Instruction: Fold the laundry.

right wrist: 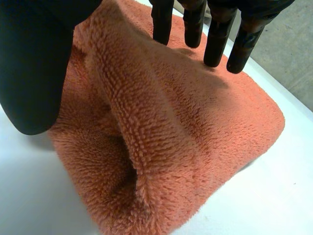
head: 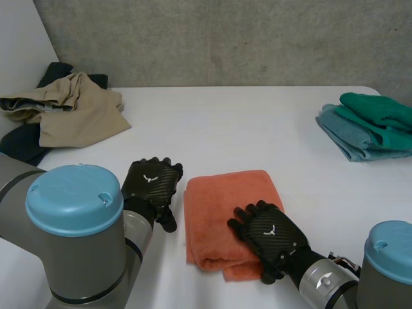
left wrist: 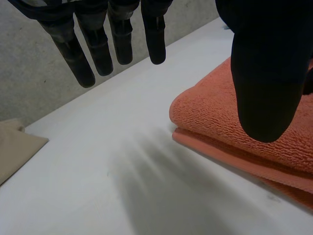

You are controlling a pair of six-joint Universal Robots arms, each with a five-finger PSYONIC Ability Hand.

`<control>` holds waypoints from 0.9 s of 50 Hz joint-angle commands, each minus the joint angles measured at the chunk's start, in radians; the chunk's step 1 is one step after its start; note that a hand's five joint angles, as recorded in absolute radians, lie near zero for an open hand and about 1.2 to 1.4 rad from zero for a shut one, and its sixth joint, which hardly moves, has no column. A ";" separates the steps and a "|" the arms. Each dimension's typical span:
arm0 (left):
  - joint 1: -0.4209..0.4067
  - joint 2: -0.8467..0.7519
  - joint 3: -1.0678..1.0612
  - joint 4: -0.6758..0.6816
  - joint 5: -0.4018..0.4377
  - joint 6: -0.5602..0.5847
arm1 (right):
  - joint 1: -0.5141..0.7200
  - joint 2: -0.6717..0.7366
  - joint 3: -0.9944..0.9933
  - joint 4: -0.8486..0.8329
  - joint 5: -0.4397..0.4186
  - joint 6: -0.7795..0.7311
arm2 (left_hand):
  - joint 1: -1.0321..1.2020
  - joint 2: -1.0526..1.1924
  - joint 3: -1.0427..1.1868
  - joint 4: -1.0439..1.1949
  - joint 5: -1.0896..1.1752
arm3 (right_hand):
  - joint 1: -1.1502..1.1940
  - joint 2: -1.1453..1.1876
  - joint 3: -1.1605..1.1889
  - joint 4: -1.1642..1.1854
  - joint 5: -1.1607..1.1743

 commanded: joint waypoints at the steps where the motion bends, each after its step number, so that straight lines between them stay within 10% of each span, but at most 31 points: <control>1: 0.006 0.000 -0.009 0.008 -0.001 0.001 | 0.012 0.024 -0.004 -0.033 0.008 -0.003 | -0.042 0.000 -0.007 0.000 0.011 | 0.268 0.239 0.217 0.227 0.215; 24: 0.011 0.004 -0.014 0.008 -0.001 0.001 | 0.028 0.030 -0.085 -0.064 0.053 -0.020 | -0.065 -0.024 -0.030 -0.023 -0.012 | 1.195 1.166 1.144 1.154 1.142; 45: 0.068 0.004 -0.021 0.016 -0.001 0.001 | 0.008 0.099 -0.293 -0.073 -0.013 -0.361 | -0.071 -0.030 -0.036 -0.029 -0.018 | 1.195 1.166 1.145 1.155 1.142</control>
